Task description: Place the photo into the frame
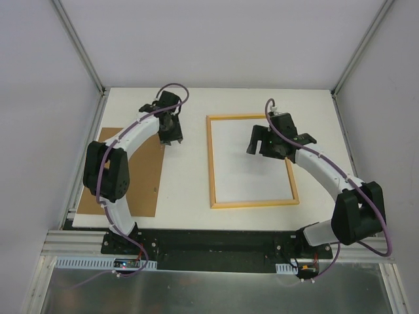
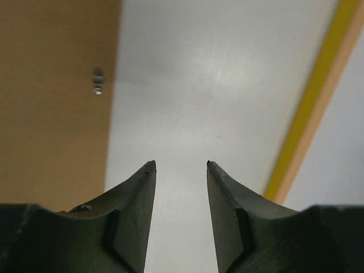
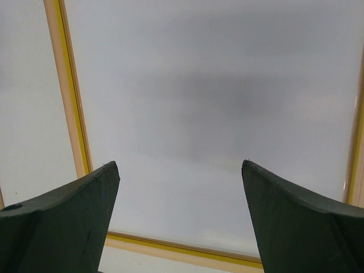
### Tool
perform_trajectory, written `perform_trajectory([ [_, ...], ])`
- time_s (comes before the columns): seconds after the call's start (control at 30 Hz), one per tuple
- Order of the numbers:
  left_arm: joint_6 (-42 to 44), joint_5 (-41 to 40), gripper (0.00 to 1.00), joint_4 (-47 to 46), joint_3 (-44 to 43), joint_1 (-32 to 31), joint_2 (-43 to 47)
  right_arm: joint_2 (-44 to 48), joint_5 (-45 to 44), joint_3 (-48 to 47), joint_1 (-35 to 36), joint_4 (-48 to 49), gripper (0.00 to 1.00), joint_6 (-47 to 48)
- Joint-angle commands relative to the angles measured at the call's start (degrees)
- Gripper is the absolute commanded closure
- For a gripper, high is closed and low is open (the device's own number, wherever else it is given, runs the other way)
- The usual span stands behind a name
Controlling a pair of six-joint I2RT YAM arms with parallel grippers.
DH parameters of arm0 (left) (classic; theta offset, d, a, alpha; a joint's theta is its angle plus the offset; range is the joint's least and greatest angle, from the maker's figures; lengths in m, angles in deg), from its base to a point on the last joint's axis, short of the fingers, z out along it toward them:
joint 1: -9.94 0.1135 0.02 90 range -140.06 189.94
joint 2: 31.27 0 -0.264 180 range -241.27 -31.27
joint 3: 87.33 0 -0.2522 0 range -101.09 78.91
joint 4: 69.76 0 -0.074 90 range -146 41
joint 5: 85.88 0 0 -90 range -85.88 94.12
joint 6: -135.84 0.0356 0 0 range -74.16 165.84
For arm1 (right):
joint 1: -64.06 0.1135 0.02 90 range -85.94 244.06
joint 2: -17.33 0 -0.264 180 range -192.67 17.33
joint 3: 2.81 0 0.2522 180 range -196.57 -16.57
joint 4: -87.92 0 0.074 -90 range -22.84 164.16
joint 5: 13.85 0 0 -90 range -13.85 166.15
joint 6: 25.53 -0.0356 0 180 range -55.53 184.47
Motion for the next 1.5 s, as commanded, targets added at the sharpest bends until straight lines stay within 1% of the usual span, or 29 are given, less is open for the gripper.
perform_trajectory([
  [0.0,5.03,-9.20,0.61,4.16,3.49,3.97,-0.58,-1.91,-1.52,-2.37,2.60,0.61,0.09,-1.07],
  [0.13,6.87,-7.80,0.62,4.07,2.71,6.44,-3.22,-3.40,-1.52,-2.72,4.97,1.14,0.09,-1.08],
  [0.3,11.61,-5.42,0.62,4.42,-2.56,7.85,-7.79,-4.55,-1.52,-2.64,7.17,1.76,0.09,-1.25],
  [0.4,13.03,-4.63,0.62,5.03,-4.23,8.64,-10.07,-4.81,-1.52,-2.72,7.79,2.02,0.09,-1.34],
  [0.63,16.10,-3.93,0.62,5.04,-6.78,10.22,-12.45,-5.34,-1.52,-3.16,8.58,2.37,0.09,-1.43],
  [0.77,17.25,-2.09,0.63,5.04,-7.92,10.84,-13.77,-5.78,-1.52,-3.51,9.11,2.37,0.09,-1.60],
  [1.03,18.57,0.20,0.65,4.07,-7.84,11.19,-15.09,-6.22,-1.52,-4.22,9.90,2.11,0.09,-1.60],
  [1.1,18.57,0.29,0.65,3.81,-7.67,11.19,-15.27,-6.48,-3.45,-4.30,10.08,2.11,0.09,-1.60],
  [1.47,18.74,0.99,0.73,2.49,-7.14,11.28,-16.32,-7.01,-3.71,-4.48,11.13,2.20,0.09,-1.95],
])
